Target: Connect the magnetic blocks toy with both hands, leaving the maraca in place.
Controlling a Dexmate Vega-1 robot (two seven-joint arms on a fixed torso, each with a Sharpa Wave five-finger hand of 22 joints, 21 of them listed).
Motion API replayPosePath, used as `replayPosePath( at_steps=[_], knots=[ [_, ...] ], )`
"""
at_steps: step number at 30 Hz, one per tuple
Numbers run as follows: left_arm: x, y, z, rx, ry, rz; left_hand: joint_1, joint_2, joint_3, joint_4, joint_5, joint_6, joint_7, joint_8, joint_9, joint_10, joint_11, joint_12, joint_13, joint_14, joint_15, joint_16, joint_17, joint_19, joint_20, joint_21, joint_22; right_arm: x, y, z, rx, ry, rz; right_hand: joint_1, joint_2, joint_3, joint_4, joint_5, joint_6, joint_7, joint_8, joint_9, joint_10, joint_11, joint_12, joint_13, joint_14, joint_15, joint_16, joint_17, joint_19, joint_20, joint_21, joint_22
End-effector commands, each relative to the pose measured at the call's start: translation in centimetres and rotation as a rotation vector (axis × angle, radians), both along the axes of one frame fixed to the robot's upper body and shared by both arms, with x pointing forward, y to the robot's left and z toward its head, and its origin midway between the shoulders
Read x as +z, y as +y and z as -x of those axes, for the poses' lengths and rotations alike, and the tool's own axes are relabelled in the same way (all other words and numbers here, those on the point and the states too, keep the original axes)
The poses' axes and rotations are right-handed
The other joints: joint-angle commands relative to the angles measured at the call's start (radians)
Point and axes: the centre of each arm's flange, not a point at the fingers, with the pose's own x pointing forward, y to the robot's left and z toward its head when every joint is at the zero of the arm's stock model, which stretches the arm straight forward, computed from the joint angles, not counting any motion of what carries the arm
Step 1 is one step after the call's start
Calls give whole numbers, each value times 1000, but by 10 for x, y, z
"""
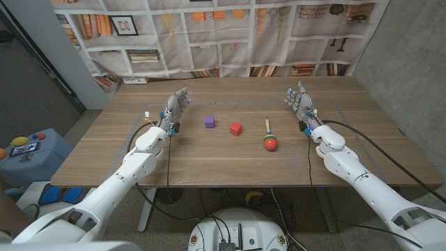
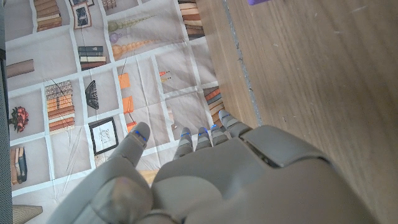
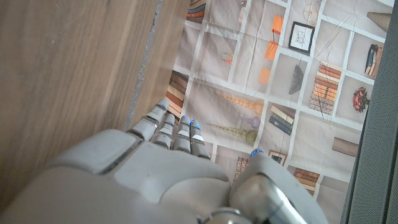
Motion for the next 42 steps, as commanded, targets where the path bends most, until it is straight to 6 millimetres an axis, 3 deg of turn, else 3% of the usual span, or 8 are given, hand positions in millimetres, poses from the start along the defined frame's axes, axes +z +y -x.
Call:
replayPosePath(
  at_steps=[1, 11, 13, 19, 30, 39, 42],
  knots=[
    [13, -2, 9, 36, -3, -57, 35, 32, 13, -54, 1, 21, -2, 7, 2, 21, -7, 6, 3, 7, -9, 2, 4, 12, -10, -2, 5, -6, -4, 2, -27, -25, -17, 1, 8, 5, 0, 7, 7, -2, 5, 1, 4, 1, 7, 1, 4, -4, 6, 1, 3, -1, 3, 3],
    [21, 10, 30, 74, 8, -125, 71, 18, 22, -121, 2, 51, -15, 11, 2, 52, -26, 8, 5, 28, -28, 4, 5, 24, -3, -6, 5, -4, -4, 0, -20, -25, -16, 1, 11, 9, -3, 9, 6, -6, 6, 1, 1, 1, 7, -4, 1, -8, 5, -5, 0, -6, 2, 3],
    [23, 12, 35, 83, 10, -144, 84, 15, 25, -140, 3, 57, -18, 11, 3, 64, -39, 9, 5, 33, -33, 3, 5, 30, 5, -7, 6, -3, -3, -1, -16, -25, -16, 0, 12, 11, -4, 10, 6, -6, 6, 1, 1, 1, 8, -6, 2, -8, 6, -7, 0, -7, 1, 3],
    [31, 18, 48, 116, 16, -212, 111, 6, 29, -170, 6, 76, -28, 16, 3, 90, -54, 12, 6, 49, -44, 5, 5, 35, 11, -9, 6, -2, -3, -3, -9, -24, -12, -1, 14, 13, -5, 11, 6, -8, 7, 1, 1, 0, 8, -8, 2, -10, 7, -11, 0, -9, 1, 3],
    [46, 22, 67, 189, 21, -383, 164, -25, 27, -186, 5, 136, -66, 31, 5, 131, -88, 14, 7, 74, -64, 5, 6, 56, 18, -8, 7, -4, -7, -4, 2, -35, -15, -2, 17, 17, -7, 12, 7, -9, 7, 1, 2, -1, 10, -12, 2, -13, 7, -16, -1, -11, 0, 3],
    [60, 19, 84, 294, 43, -535, 189, -45, 25, -187, 5, 156, -85, 35, 7, 134, -89, 10, 8, 79, -56, 3, 6, 74, 32, -5, 7, -7, -9, -6, 12, -57, -19, -1, 19, 21, -9, 13, 9, -10, 8, 1, 2, -2, 10, -15, 2, -14, 8, -21, 0, -13, 1, 3],
    [67, 19, 89, 321, 46, -590, 205, -56, 24, -188, 6, 167, -95, 36, 7, 136, -87, 8, 9, 87, -51, 4, 6, 94, 24, -1, 7, -8, -9, -5, 15, -66, -13, -2, 18, 22, -9, 14, 9, -10, 8, 1, 2, -3, 11, -16, 2, -14, 8, -22, 0, -12, 0, 3]
  ],
)
